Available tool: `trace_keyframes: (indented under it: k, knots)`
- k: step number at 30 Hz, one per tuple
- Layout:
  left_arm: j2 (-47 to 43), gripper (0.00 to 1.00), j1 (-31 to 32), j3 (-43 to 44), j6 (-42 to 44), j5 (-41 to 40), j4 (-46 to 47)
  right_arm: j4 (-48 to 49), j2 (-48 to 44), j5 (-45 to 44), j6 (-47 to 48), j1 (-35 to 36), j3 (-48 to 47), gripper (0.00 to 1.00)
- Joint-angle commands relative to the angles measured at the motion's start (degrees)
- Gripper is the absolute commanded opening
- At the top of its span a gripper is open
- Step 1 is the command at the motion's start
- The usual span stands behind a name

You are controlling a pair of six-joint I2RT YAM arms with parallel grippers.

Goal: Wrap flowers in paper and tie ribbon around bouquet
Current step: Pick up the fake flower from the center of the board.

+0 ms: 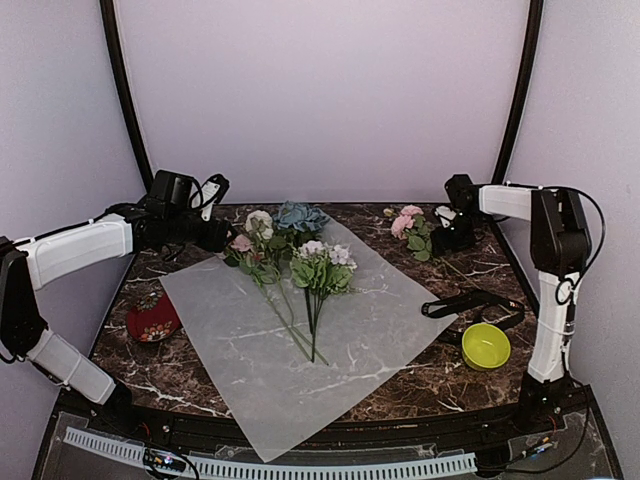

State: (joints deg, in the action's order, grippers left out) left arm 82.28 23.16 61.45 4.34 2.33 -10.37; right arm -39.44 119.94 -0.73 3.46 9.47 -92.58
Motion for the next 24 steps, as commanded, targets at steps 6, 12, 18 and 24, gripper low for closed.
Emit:
trace_keyframes:
  k: [6,12,18,24]
  knots:
    - [0.26,0.58,0.02,0.01,0.79,0.0,-0.96,-3.71,5.65,5.46,4.33,0.55,-1.25,0.3]
    - [-0.09,0.59,-0.02,-0.08,1.01,-0.3,-0.91,-0.98,3.63,2.09,6.01,0.57,-2.31,0.0]
    - [-0.17,0.59,-0.02,-0.09,1.02,0.06,-0.84,5.98,-2.6,-4.04,8.96,0.81,-2.42,0.0]
    - [-0.37,0.59,0.02,-0.15,1.11,0.04,-0.84,22.8,-15.43,-9.09,8.21,1.41,5.02,0.0]
